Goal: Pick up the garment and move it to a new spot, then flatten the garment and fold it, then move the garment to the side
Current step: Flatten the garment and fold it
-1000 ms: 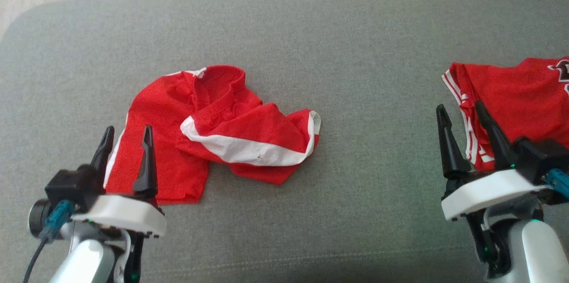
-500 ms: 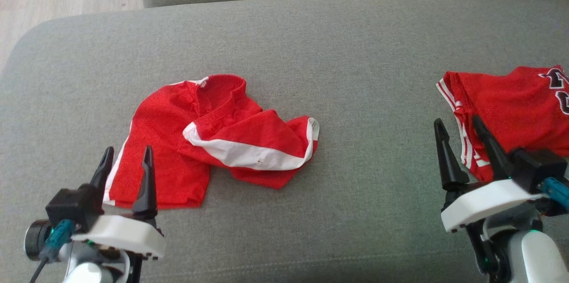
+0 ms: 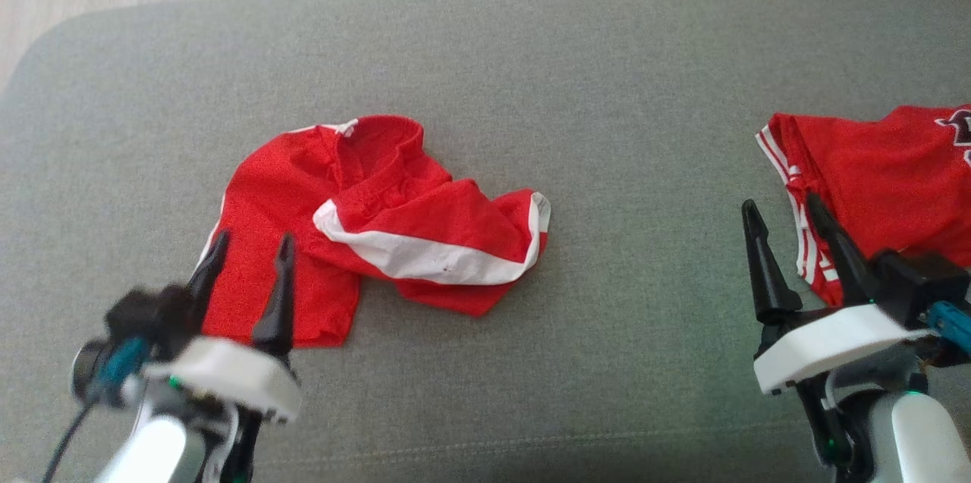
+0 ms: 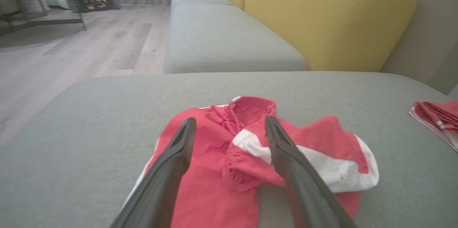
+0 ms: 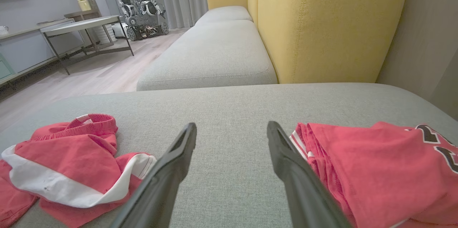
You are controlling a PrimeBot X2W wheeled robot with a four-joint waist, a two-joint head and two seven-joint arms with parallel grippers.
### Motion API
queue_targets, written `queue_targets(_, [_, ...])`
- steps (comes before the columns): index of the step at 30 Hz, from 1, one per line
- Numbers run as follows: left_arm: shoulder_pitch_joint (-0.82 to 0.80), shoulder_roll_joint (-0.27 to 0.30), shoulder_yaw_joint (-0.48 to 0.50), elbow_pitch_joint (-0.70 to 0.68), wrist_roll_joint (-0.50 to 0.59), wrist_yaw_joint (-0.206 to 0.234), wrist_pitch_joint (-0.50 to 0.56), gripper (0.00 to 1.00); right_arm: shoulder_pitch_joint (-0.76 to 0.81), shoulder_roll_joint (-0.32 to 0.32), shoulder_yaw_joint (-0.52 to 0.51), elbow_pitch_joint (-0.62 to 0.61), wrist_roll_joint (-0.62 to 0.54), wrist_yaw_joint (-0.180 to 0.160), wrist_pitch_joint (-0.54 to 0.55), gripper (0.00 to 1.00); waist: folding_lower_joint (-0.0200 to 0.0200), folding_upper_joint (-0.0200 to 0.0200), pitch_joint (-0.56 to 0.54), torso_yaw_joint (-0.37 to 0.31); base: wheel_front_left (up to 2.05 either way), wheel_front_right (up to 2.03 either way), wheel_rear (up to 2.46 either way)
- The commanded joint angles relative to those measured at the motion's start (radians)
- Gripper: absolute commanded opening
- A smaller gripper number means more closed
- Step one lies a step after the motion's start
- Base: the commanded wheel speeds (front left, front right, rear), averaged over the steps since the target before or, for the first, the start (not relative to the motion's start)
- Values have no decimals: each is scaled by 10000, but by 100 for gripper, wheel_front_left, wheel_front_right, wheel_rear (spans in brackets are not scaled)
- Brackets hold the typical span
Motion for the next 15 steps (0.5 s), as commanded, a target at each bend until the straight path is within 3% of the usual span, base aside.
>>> queue_targets(1, [-1088,127,285,-57,-138,-274,161,100,-384,-37,229,-431,-62,-7,32,100,0,0,134,18,0,0,0])
queue_targets(9, [-2739,-418,-296,2144,-985,-1571,1222,100,-543,-37,390,-393,-36,-7,39,100,0,0,502,-174,0,0,0])
queue_targets(15, [-3288,-619,-348,3408,-1275,-1986,1317,100,-591,-37,374,-276,6,-7,-13,100,0,0,647,-347,0,0,0])
